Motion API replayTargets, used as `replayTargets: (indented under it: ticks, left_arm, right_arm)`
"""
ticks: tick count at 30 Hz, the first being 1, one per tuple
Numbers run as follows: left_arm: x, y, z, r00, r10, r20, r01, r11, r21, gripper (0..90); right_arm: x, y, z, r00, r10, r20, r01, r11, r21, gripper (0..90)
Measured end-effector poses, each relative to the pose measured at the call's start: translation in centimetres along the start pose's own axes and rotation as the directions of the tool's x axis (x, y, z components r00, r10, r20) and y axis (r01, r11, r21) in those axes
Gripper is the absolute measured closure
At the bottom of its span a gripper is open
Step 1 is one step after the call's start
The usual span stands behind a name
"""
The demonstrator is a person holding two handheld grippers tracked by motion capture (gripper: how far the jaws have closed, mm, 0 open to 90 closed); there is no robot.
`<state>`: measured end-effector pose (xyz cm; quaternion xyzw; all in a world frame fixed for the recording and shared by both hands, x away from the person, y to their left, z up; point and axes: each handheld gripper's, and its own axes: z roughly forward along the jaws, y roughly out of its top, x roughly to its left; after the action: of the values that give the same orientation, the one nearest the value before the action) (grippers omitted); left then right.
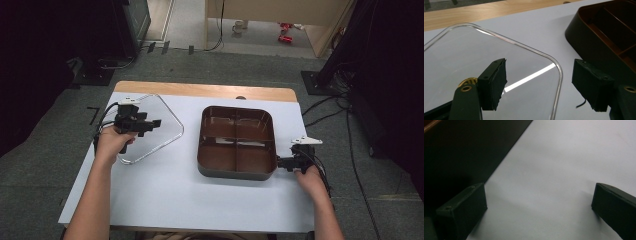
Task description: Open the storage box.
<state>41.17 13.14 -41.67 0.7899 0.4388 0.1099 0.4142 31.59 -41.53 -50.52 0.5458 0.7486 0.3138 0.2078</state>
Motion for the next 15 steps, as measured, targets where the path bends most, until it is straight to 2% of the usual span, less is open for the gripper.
replayTargets:
  ticks: [4,9,15]
  left_arm:
    - [-0.9,-0.1,0.8,0.9995,0.024,0.021,-0.024,0.9997,0.009,26.7]
    - [-1.8,-0.5,1.9,0.9984,0.032,0.047,-0.033,0.9993,0.016,26.0]
    - [-3.4,-1.0,3.4,0.9945,0.075,0.073,-0.077,0.9964,0.033,25.8]
  right_arm:
    - [0.0,0.0,0.0,1.0,-0.001,0.0,0.001,1.0,0.0,0.0]
    - [0.0,0.0,0.0,1.0,0.0,0.0,0.0,1.0,0.0,0.0]
    - [0.0,0.0,0.0,1.0,0.0,0.0,0.0,1.0,0.0,0.0]
